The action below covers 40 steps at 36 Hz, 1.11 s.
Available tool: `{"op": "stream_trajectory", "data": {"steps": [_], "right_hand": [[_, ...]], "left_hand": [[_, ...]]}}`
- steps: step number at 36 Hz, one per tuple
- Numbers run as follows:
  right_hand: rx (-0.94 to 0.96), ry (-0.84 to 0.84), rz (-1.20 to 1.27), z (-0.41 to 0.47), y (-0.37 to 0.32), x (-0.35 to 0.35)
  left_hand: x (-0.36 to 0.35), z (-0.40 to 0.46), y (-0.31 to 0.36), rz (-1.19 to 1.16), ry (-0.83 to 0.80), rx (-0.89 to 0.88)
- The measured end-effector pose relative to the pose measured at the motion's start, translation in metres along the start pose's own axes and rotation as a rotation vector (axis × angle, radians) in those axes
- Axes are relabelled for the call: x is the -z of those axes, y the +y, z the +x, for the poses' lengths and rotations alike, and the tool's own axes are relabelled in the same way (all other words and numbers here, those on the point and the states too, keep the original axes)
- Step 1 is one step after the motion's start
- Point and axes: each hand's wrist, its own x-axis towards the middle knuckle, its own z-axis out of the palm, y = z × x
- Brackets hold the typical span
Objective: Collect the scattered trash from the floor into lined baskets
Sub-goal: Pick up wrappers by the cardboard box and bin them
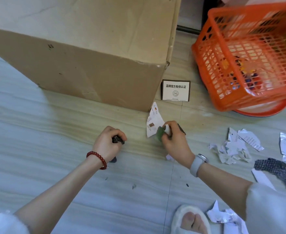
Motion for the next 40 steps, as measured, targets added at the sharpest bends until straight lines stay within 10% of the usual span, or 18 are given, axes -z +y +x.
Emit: {"op": "stream_trajectory", "data": {"steps": [11,27,40], "right_hand": [[-0.047,-0.283,-0.909,0.003,0.049,0.026],[-0.128,0.204,-0.061,-0.003,0.066,0.059],[-0.12,0.102,-0.419,-0.035,0.097,0.068]], "left_hand": [[-0.029,0.033,0.034,0.743,-0.348,-0.338],[-0.086,0.065,0.046,0.885,-0.343,-0.279],[-0.093,0.052,0.031,0.634,-0.013,-0.52]]}}
